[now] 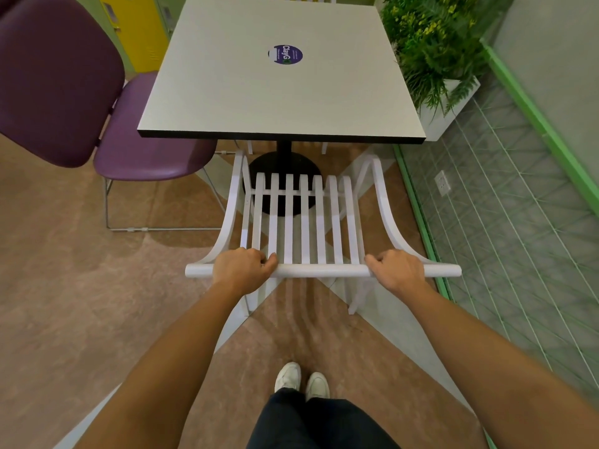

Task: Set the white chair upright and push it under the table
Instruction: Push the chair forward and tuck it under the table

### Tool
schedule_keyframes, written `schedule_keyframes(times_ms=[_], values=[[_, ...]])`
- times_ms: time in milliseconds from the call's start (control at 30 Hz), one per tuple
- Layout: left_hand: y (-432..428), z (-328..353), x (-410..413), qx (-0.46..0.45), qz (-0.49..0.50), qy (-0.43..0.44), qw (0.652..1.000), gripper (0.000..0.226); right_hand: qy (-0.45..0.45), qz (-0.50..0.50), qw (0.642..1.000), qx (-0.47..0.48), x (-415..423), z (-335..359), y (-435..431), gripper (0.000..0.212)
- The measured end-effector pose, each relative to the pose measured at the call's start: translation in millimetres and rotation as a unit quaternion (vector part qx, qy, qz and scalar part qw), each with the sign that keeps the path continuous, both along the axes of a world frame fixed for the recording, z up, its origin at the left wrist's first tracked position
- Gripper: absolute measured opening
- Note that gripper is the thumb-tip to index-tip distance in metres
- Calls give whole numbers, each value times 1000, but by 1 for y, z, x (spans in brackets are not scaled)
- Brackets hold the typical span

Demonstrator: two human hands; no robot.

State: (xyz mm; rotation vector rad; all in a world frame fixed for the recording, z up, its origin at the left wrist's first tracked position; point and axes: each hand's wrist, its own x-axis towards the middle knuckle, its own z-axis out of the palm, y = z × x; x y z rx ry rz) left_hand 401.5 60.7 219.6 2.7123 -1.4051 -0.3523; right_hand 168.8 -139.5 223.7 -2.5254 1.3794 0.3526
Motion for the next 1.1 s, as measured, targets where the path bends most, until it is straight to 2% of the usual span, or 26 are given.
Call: schedule_keyframes(times_ms=[200,600,767,1100], values=[[-1,3,-4,10,8,-5,1000,57,-11,-18,997,-68,1,1,14,46],[5,3,-7,4,0,9,1000,56,-21,-12,999,-44,-1,4,15,40],[4,1,-6,-1,7,8,1000,56,-51,-34,998,-33,-1,5,15,44],[7,-2,-7,-16,12,-3,1000,56,-48,-47,997,-37,-3,3,20,43]])
